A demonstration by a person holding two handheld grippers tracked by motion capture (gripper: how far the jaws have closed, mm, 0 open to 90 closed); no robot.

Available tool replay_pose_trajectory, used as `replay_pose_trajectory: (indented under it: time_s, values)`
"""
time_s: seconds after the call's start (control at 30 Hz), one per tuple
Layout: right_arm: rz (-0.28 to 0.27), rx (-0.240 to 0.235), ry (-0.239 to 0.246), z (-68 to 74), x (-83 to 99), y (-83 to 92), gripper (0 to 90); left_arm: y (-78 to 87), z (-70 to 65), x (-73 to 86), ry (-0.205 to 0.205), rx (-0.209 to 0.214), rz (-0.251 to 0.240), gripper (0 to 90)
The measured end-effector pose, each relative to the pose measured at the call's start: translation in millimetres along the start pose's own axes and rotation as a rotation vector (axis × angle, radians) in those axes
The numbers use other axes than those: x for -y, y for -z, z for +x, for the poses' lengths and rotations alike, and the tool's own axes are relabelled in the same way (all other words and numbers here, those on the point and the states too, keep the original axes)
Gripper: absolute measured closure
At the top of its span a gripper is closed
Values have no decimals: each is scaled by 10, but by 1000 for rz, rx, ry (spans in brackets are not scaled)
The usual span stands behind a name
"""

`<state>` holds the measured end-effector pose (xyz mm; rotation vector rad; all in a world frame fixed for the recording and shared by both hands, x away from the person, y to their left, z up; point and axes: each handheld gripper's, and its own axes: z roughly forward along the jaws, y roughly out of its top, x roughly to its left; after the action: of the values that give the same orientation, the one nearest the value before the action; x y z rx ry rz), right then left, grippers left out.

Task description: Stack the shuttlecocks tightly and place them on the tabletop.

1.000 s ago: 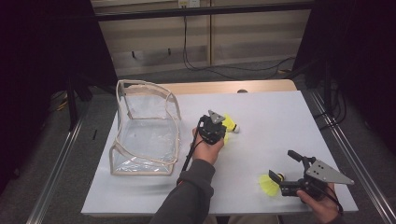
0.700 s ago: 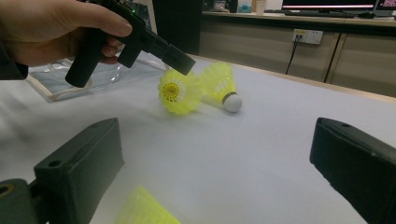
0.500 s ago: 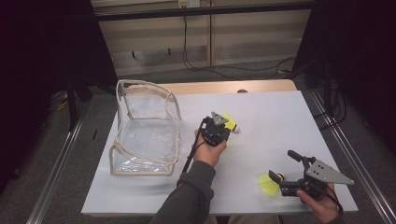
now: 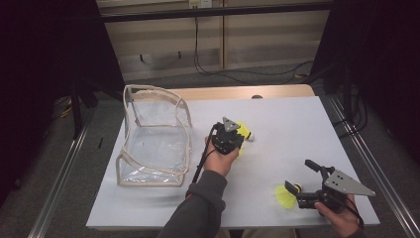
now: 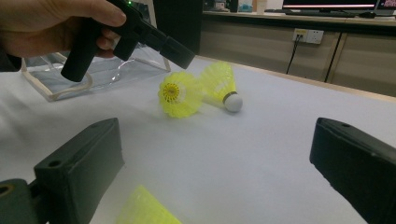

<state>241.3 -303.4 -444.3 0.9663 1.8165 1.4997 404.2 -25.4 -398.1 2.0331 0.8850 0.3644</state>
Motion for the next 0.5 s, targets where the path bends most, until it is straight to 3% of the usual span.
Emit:
replay_pose_trajectory:
  time_s: [0.13,0.23,0.43,0.5]
  values:
    - [0,-2,0,4,-1,-1,18,2,38,-17,0,-31,-17,758]
    - [0,-2,0,4,0,-1,19,-29,70,-1,-18,-49,-2,715]
    - [0,-1,0,0,-1,2,19,-117,92,33,-23,-49,19,668]
    - [0,-2,1,0,-1,0,19,-146,81,41,-47,-54,24,654]
